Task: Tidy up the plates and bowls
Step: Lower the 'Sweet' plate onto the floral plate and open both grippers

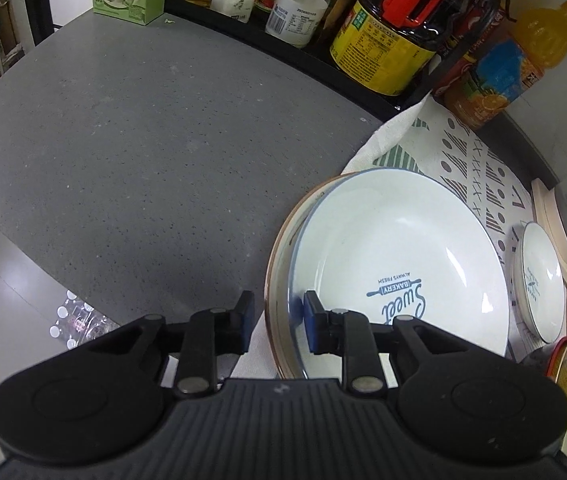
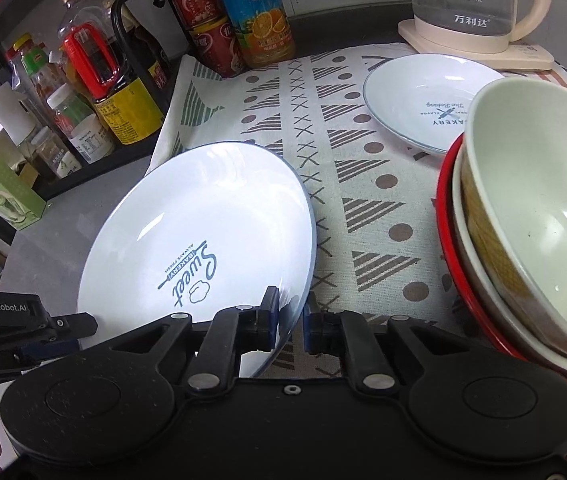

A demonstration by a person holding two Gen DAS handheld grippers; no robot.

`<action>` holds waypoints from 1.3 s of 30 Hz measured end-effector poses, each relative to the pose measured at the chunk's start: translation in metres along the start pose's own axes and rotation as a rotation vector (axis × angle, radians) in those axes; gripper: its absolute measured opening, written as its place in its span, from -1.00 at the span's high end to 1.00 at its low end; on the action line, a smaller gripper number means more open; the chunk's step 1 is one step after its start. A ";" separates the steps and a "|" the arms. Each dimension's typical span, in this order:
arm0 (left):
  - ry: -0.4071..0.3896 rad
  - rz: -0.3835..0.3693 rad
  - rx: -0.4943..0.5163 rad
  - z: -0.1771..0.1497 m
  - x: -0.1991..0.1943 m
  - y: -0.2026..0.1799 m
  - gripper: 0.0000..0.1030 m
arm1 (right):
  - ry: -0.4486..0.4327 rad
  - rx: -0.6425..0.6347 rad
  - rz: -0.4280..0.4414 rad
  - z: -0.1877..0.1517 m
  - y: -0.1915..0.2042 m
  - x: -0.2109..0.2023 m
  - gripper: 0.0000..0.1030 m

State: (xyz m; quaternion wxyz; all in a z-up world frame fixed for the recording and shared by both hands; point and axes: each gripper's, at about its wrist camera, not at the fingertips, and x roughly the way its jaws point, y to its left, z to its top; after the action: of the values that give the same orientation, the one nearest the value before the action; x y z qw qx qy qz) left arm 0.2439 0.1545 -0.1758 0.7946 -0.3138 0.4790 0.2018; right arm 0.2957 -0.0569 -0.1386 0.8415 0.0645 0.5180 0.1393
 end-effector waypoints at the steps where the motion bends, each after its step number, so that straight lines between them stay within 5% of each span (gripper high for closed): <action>1: 0.000 0.001 0.001 0.000 0.001 0.000 0.54 | 0.005 -0.003 0.000 0.000 0.001 0.002 0.76; 10: 0.001 0.025 0.016 0.002 -0.005 0.001 0.51 | 0.045 -0.022 -0.009 0.001 0.005 0.011 0.62; 15: -0.009 0.017 0.000 0.001 -0.016 0.002 0.03 | 0.042 0.018 0.020 0.005 0.001 0.003 0.52; 20: -0.069 0.022 0.013 -0.001 -0.038 0.001 -0.45 | -0.004 0.004 0.034 0.004 0.005 -0.017 -0.13; 28: -0.109 -0.039 0.038 -0.005 -0.070 0.005 -0.85 | -0.096 -0.018 0.062 0.007 0.014 -0.053 -0.98; 30: -0.120 -0.066 0.035 -0.006 -0.077 0.006 -0.99 | -0.112 -0.023 0.057 0.009 0.014 -0.061 -0.99; 39: -0.144 -0.105 0.086 -0.013 -0.092 -0.001 -0.99 | -0.134 -0.036 0.033 0.010 0.012 -0.093 -1.00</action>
State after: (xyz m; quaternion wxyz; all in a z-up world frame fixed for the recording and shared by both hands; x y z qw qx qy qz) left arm 0.1936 0.1427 -0.0981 0.8491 -0.2889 0.4117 0.1613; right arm 0.2636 -0.0736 -0.0516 0.8728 0.0669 0.4570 0.1579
